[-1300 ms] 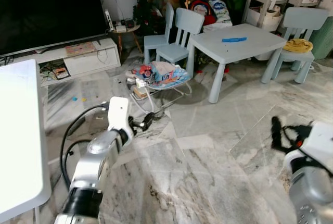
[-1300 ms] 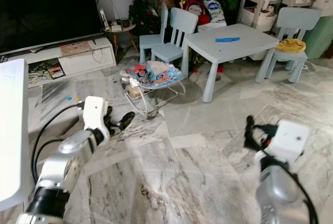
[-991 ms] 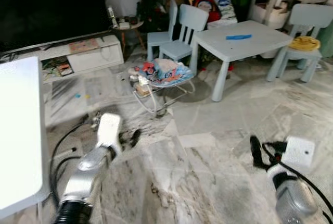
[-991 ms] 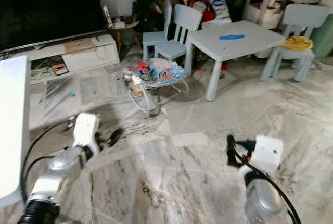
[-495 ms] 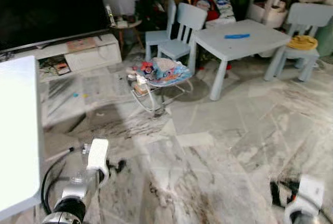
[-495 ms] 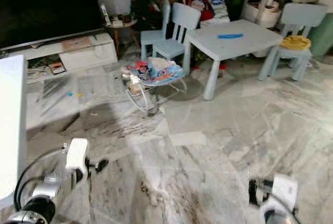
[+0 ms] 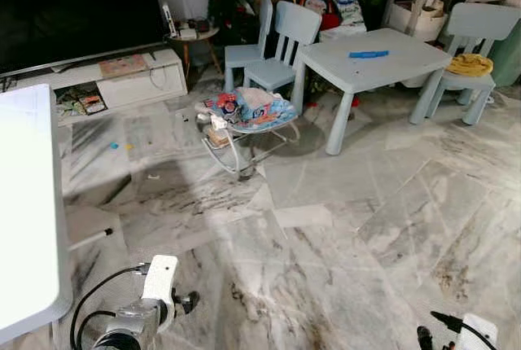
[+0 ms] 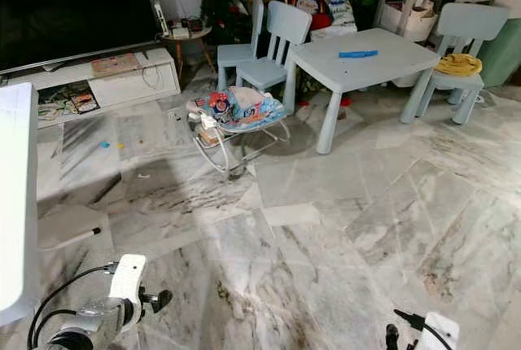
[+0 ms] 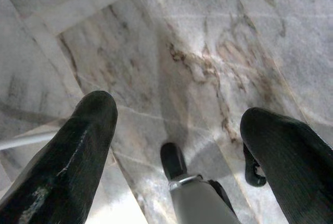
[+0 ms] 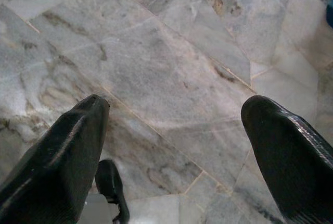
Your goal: Hang keys on a hook
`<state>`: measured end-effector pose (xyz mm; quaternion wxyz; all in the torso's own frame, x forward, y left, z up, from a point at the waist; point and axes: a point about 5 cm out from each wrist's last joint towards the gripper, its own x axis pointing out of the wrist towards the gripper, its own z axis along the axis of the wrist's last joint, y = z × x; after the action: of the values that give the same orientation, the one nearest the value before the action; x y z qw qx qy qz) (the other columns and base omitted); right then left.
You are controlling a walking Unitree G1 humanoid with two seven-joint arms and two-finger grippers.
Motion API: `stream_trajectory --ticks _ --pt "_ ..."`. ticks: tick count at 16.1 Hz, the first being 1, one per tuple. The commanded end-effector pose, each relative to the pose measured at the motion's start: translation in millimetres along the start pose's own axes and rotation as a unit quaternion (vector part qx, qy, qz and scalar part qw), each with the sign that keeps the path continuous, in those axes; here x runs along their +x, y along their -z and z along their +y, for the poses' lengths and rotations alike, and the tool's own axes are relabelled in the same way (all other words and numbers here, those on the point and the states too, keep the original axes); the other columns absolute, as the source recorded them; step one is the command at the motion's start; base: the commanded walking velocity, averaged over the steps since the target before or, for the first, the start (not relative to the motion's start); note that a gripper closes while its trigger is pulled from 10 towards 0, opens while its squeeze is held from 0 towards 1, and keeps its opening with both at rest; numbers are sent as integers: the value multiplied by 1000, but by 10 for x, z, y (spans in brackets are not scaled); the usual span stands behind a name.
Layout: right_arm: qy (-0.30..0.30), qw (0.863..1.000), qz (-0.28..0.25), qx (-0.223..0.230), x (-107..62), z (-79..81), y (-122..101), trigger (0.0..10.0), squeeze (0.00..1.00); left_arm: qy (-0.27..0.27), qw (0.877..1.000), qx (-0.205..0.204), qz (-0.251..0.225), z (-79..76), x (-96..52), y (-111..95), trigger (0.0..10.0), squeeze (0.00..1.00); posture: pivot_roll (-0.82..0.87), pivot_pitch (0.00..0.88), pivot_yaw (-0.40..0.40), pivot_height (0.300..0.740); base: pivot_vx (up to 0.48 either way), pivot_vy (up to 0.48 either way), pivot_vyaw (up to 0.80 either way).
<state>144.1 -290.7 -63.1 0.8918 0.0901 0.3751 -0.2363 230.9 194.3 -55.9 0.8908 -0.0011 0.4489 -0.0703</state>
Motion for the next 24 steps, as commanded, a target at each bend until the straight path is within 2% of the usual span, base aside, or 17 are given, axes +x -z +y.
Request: stream_trajectory --ticks 1,3,4,5,7,9,10,11,12,13,14,15,16,17,19,22,24 --pt "-5 1000 -17 -4 37 23 -89 10000 0 -4 1000 4 -23 -5 13 -158 10000 0 -66 0 -7 740 0 0 0" --pt "2 998 -53 -14 63 19 -235 10000 0 -20 999 12 -48 16 13 -314 10000 0 -52 0 -9 740 0 0 0" --pt "4 994 -108 -35 65 2 -461 10000 0 -50 994 9 -97 87 -14 -555 10000 0 -49 0 -5 740 0 0 0" --pt "0 988 -150 -41 51 6 -647 10000 0 -65 988 11 -137 158 -55 -691 10000 0 -41 0 -3 740 0 0 0" --pt "-27 967 -247 -60 -60 81 -1055 10000 0 -74 976 14 -205 266 -150 -971 10000 0 -26 0 -2 740 0 0 0" --pt "-50 949 -304 -70 -184 194 -1290 10000 0 -57 965 23 -256 275 -227 -1188 10000 0 -5 0 1 740 0 0 0" --pt "-81 928 -359 -66 -397 366 -1515 10000 0 -32 945 51 -323 189 -334 -1370 10000 0 21 0 -1 740 0 0 0" --pt "-93 921 -373 -64 -484 429 -1573 10000 0 -31 936 61 -347 162 -391 -1416 10000 0 28 0 0 740 0 0 0" --pt "-124 905 -401 -74 -691 593 -1663 10000 0 -42 912 89 -398 93 -559 -1470 10000 0 47 0 2 740 0 0 0" --pt "-141 895 -414 -83 -808 686 -1691 10000 0 -41 904 92 -415 39 -651 -1463 10000 0 69 0 -4 740 0 0 0" --pt "-151 893 -416 -85 -857 743 -1691 10000 0 -41 900 94 -423 1 -700 -1462 10000 0 78 0 -9 740 0 0 800" --pt "-174 886 -420 -88 -965 885 -1691 10000 0 -39 889 100 -445 -130 -815 -1485 10000 0 83 0 -4 740 0 0 800" --pt "-179 886 -420 -83 -1010 920 -1694 10000 0 -41 885 99 -453 -180 -860 -1504 10000 0 81 0 -1 740 0 0 800" --pt "-177 887 -419 -80 -1034 937 -1706 10000 0 -32 887 88 -452 -241 -879 -1532 10000 0 81 0 -1 740 0 0 800" --pt "-175 890 -416 -65 -1143 994 -1727 10000 0 -19 880 98 -464 -379 -1003 -1638 10000 0 62 0 10 740 0 0 800" --pt "-181 891 -412 -51 -1301 1028 -1746 10000 0 -27 879 108 -464 -419 -1164 -1677 10000 0 52 0 24 740 0 0 800" --pt "-194 891 -408 -39 -1377 1079 -1765 10000 0 -33 882 108 -458 -414 -1202 -1682 10000 0 49 0 28 740 0 0 800"
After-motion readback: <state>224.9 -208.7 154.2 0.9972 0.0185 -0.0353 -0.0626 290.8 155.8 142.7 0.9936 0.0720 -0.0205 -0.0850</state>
